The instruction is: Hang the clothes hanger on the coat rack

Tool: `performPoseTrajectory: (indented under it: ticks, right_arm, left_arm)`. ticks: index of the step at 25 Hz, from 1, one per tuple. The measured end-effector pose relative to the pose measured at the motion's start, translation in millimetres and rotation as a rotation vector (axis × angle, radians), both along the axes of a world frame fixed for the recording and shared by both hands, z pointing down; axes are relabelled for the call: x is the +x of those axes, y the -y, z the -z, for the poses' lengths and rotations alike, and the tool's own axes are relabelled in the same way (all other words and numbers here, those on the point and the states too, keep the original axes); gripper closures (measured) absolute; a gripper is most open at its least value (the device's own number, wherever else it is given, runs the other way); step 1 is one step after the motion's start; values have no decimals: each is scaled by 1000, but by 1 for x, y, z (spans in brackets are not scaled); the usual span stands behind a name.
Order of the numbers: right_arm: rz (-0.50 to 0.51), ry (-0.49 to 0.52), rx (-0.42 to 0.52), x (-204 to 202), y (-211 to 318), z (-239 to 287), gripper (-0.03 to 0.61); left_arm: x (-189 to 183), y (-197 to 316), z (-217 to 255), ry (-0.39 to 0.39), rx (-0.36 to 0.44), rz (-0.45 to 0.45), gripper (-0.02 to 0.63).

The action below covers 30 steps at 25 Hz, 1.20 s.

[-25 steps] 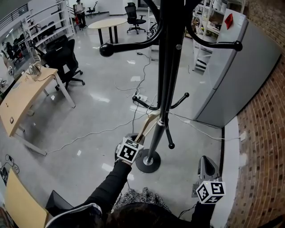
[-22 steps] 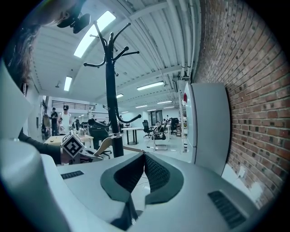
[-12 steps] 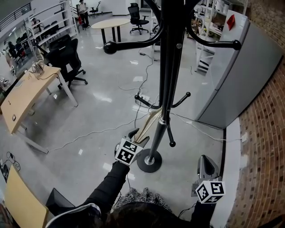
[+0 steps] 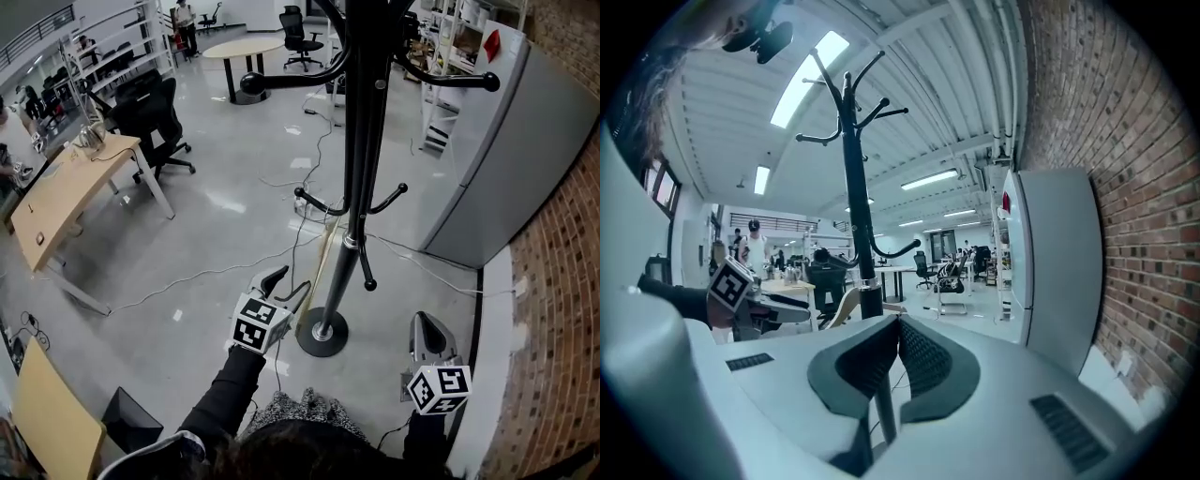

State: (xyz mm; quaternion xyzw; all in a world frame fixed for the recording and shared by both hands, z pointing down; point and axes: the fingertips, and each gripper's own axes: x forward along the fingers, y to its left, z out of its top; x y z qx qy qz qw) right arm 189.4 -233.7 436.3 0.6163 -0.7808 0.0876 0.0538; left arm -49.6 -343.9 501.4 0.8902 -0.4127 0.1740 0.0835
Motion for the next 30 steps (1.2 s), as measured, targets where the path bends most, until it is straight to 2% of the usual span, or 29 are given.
performPoseTrajectory:
  ticks: [3, 5, 9, 12, 15, 20, 30]
  right_arm:
    - [35, -9, 0, -13, -1, 2, 569]
    - [63, -18, 2, -21, -2, 2, 569]
    - [109, -25, 2, -37, -10, 2, 569]
    - [140, -31, 12, -50, -17, 6, 569]
    - [170, -32, 18, -62, -28, 9, 569]
    - [195, -34, 23, -73, -48, 8, 569]
    - [195, -47, 48, -78, -104, 10, 569]
  left_arm:
    - [-6, -18, 0, -26, -44, 20, 384]
    - [-8, -31, 4, -46, -43, 30, 403]
    - [-2, -60, 19, -76, 10, 23, 547]
    - [3, -83, 32, -98, 43, 18, 599]
    - [4, -105, 45, -125, 58, 20, 606]
    - [3, -138, 50, -148, 14, 45, 606]
    - [-7, -195, 59, -146, 54, 109, 607]
